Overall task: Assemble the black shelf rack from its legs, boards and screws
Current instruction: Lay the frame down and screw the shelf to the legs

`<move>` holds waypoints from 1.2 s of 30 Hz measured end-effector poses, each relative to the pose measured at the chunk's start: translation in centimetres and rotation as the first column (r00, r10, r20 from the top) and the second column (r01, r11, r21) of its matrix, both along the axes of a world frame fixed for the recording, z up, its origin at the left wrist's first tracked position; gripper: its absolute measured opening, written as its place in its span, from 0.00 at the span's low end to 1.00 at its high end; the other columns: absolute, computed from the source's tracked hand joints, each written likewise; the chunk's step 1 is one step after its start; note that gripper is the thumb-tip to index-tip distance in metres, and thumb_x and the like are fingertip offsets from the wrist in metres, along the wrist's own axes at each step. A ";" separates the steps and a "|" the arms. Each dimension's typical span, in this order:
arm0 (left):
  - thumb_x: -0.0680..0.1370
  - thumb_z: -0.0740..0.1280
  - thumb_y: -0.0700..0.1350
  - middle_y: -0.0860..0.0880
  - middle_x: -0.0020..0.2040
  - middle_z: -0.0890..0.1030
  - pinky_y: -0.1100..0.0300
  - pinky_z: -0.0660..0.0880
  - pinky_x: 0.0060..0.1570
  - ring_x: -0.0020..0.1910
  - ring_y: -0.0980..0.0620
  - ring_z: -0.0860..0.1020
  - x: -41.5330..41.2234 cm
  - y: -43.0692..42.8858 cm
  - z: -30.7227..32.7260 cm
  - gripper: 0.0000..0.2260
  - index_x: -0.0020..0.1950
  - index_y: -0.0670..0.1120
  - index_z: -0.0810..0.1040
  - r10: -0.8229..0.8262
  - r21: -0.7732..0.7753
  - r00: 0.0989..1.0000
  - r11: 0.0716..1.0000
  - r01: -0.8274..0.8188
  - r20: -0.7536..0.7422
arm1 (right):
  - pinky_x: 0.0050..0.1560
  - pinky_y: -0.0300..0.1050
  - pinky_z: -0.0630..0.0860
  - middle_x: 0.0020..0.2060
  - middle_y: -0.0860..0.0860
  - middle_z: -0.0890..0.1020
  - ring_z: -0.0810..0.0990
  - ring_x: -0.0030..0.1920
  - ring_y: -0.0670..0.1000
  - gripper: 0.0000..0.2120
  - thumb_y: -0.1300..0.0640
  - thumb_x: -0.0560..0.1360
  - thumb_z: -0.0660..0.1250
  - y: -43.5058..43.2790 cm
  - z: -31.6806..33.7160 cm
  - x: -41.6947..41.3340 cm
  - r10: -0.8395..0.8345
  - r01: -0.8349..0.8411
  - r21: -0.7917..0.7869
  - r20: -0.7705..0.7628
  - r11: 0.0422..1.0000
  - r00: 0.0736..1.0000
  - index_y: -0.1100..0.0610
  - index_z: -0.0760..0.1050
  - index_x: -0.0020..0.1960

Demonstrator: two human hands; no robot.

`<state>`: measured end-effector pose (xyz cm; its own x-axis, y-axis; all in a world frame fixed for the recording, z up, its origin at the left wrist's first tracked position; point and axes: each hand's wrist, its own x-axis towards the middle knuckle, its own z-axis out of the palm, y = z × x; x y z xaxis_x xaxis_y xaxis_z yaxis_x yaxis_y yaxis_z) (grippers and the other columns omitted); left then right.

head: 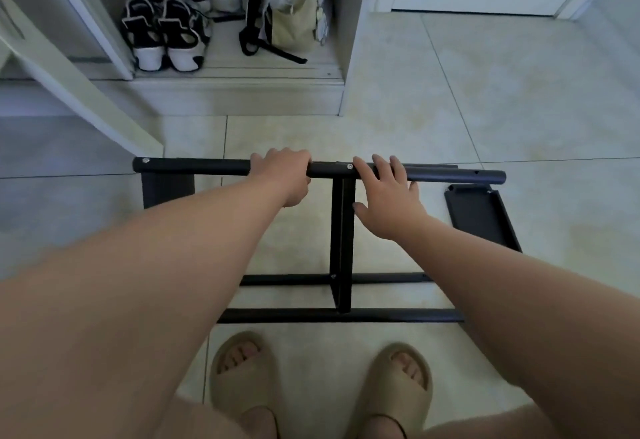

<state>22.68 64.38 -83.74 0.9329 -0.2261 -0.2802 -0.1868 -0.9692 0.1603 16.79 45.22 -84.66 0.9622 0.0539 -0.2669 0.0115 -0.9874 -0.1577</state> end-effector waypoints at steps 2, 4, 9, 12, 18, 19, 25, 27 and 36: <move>0.83 0.58 0.47 0.49 0.57 0.74 0.47 0.60 0.53 0.57 0.45 0.70 1.2 0.0 -1.8 0.06 0.59 0.52 0.71 0.006 0.014 0.997 1.000 -0.007 0.074 | 0.75 0.70 0.55 0.81 0.52 0.47 0.40 0.81 0.59 0.37 0.48 0.81 0.63 -0.5 -1.4 1.6 0.026 -0.026 -0.006 0.021 1.000 0.999 0.46 0.44 0.82; 0.84 0.57 0.47 0.48 0.59 0.74 0.45 0.62 0.57 0.59 0.44 0.69 2.4 0.1 -3.5 0.06 0.60 0.51 0.70 0.014 0.024 0.995 1.000 -0.017 0.103 | 0.77 0.68 0.53 0.82 0.52 0.44 0.39 0.81 0.58 0.38 0.46 0.82 0.62 -1.0 -3.0 2.8 0.055 -0.054 -0.018 0.038 0.998 0.998 0.46 0.42 0.82; 0.84 0.55 0.46 0.47 0.61 0.72 0.43 0.62 0.61 0.60 0.43 0.69 4.8 1.2 -7.1 0.06 0.60 0.49 0.69 0.051 0.043 0.996 0.998 -0.054 0.070 | 0.79 0.63 0.42 0.82 0.50 0.40 0.37 0.81 0.56 0.36 0.40 0.83 0.56 -1.6 -7.2 5.4 0.159 -0.158 -0.036 0.036 0.987 0.987 0.46 0.39 0.83; 0.84 0.55 0.45 0.47 0.60 0.72 0.43 0.62 0.61 0.60 0.43 0.69 5.7 1.9 -9.0 0.06 0.60 0.49 0.69 0.088 0.035 0.995 0.995 -0.090 0.048 | 0.80 0.62 0.42 0.82 0.49 0.41 0.38 0.81 0.55 0.34 0.37 0.83 0.51 -1.2 -8.9 7.4 0.178 -0.178 -0.003 0.017 0.984 0.984 0.45 0.41 0.83; 0.84 0.56 0.44 0.46 0.60 0.72 0.43 0.62 0.62 0.59 0.42 0.69 7.1 2.6 -11.4 0.08 0.62 0.48 0.70 0.132 0.037 0.991 0.990 -0.133 0.024 | 0.79 0.62 0.40 0.82 0.47 0.37 0.35 0.81 0.53 0.35 0.33 0.82 0.48 0.5 -11.2 9.3 0.117 -0.116 0.022 -0.097 0.993 0.988 0.44 0.40 0.83; 0.84 0.57 0.43 0.46 0.60 0.72 0.43 0.63 0.62 0.60 0.42 0.69 7.2 2.6 -11.6 0.08 0.62 0.48 0.70 0.137 0.036 0.990 0.990 -0.138 0.019 | 0.79 0.63 0.40 0.82 0.46 0.37 0.36 0.81 0.53 0.34 0.33 0.82 0.48 0.5 -11.3 9.3 0.111 -0.109 0.022 -0.126 0.994 0.986 0.43 0.41 0.83; 0.84 0.58 0.50 0.45 0.71 0.68 0.41 0.58 0.69 0.71 0.42 0.63 6.7 1.9 -11.1 0.16 0.70 0.50 0.67 0.141 0.071 0.990 0.987 -0.141 -0.001 | 0.79 0.64 0.43 0.82 0.44 0.38 0.37 0.81 0.51 0.33 0.33 0.82 0.47 -1.1 -10.0 7.3 0.138 -0.140 0.002 -0.184 0.990 0.973 0.42 0.43 0.82; 0.84 0.57 0.54 0.44 0.79 0.59 0.38 0.50 0.74 0.78 0.40 0.52 5.7 1.0 -10.2 0.22 0.76 0.51 0.61 0.077 0.092 0.997 0.993 -0.077 0.008 | 0.79 0.63 0.42 0.82 0.44 0.38 0.37 0.81 0.52 0.33 0.33 0.82 0.47 -2.7 -8.8 5.8 0.152 -0.158 -0.025 -0.177 0.987 0.972 0.41 0.42 0.82; 0.84 0.50 0.60 0.47 0.83 0.43 0.38 0.42 0.77 0.80 0.42 0.39 -2.1 -7.4 -5.4 0.28 0.82 0.54 0.49 -0.409 0.076 0.910 0.912 0.404 0.071 | 0.80 0.61 0.43 0.81 0.43 0.36 0.35 0.81 0.52 0.34 0.33 0.82 0.46 -12.7 -3.0 -4.8 0.044 -0.085 -0.178 -0.226 0.980 0.973 0.40 0.37 0.82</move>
